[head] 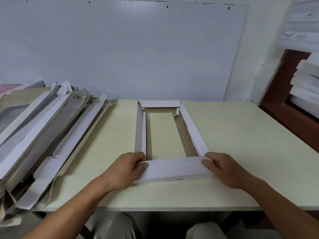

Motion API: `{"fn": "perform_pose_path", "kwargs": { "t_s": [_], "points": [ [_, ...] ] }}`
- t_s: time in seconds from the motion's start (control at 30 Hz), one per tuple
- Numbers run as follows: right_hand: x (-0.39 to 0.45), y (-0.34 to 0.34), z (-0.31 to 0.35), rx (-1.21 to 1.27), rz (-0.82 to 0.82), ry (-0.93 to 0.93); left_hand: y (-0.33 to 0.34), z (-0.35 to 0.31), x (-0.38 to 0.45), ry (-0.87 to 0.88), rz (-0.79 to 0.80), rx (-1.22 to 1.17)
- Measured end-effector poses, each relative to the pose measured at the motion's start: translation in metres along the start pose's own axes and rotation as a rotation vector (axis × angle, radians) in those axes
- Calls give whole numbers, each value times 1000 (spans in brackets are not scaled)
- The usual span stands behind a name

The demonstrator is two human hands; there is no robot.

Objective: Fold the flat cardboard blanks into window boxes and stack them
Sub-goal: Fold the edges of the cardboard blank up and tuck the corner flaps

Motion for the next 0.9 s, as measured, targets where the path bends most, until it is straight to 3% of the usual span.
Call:
{"fn": "perform_pose_path", "kwargs": {
  "t_s": [0.17, 0.27, 0.37, 0.47, 0.7, 0.9],
  "points": [
    [-1, 2, 7, 18, -202, 7, 6, 8, 19, -221, 35, 232],
    [-10, -2, 27, -203, -291, -137, 11, 6, 24, -256, 10, 413],
    [-18, 10, 45, -424, -184, -292, 15, 3, 24, -214, -71, 485],
    [-20, 29, 46, -483, -38, -295, 15, -1, 19, -140, -154, 560],
    [-9, 30, 33, -442, -4, -153, 23, -17, -16, 241, -34, 273],
    [-5, 51, 41, -519, 29, -125, 26, -15, -19, 247, -116, 168]
  ]
}}
Point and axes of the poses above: each hand's wrist, its own x-axis towards the middle knuckle, its own y-axis out of the palm, z = x × y, the point moved 8 cm from there along x, towards the middle knuckle
